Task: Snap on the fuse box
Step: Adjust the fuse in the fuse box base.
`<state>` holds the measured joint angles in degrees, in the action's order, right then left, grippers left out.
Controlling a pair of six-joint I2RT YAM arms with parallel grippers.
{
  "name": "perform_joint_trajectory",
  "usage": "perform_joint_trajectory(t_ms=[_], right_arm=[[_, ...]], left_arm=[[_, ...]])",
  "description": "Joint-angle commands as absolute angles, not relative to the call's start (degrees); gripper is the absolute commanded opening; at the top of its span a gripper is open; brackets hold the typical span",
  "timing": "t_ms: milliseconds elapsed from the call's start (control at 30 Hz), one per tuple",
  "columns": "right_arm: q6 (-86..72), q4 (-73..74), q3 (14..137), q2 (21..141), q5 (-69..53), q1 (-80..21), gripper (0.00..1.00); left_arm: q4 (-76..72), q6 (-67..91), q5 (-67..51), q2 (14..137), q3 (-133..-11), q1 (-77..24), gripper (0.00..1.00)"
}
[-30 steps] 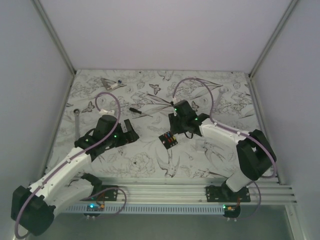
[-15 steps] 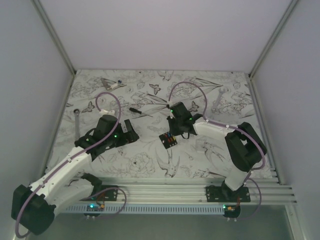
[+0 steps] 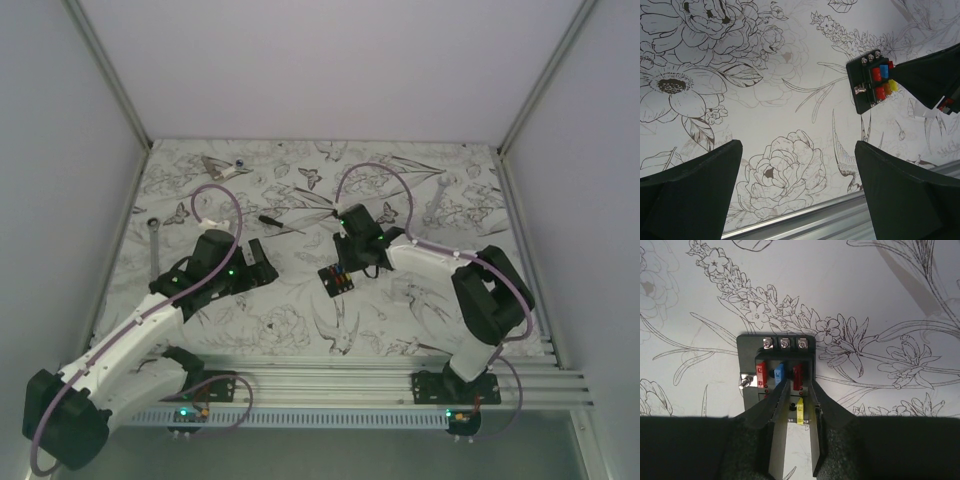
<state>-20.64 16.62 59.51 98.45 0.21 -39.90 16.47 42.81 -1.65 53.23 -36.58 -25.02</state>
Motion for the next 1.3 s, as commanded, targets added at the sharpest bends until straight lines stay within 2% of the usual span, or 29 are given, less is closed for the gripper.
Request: perform_joint_trajectory(t_ms=[0,167,333,567,1267], right_arm=[[-18.0,19.7,64.2,96.0,5.6,-42.1,0.28],[-16.9,20.7,65.8,96.0,8.0,-44.1,0.28],[-16.9,20.9,66.8,98.2,8.1,-44.9,0.19],[-16.6,22.4,68.2,100.4,8.9,-45.2,0.14],[-16.0,25.5,70.1,104.1,10.3,-46.4,0.12]], left_arm=[[16.8,42.8,-2.1,53.0,-36.5,-24.6,0.99],[16.9,42.8,-1.9,53.0,-36.5,-24.6,1.00],[16.8,42.9,-1.4,53.0,-36.3,-24.5,1.00],[17.0,43.0,-1.3,51.8,-35.9,-24.0,1.00],[17.0,43.0,-1.7,51.8,-35.9,-23.8,0.99]])
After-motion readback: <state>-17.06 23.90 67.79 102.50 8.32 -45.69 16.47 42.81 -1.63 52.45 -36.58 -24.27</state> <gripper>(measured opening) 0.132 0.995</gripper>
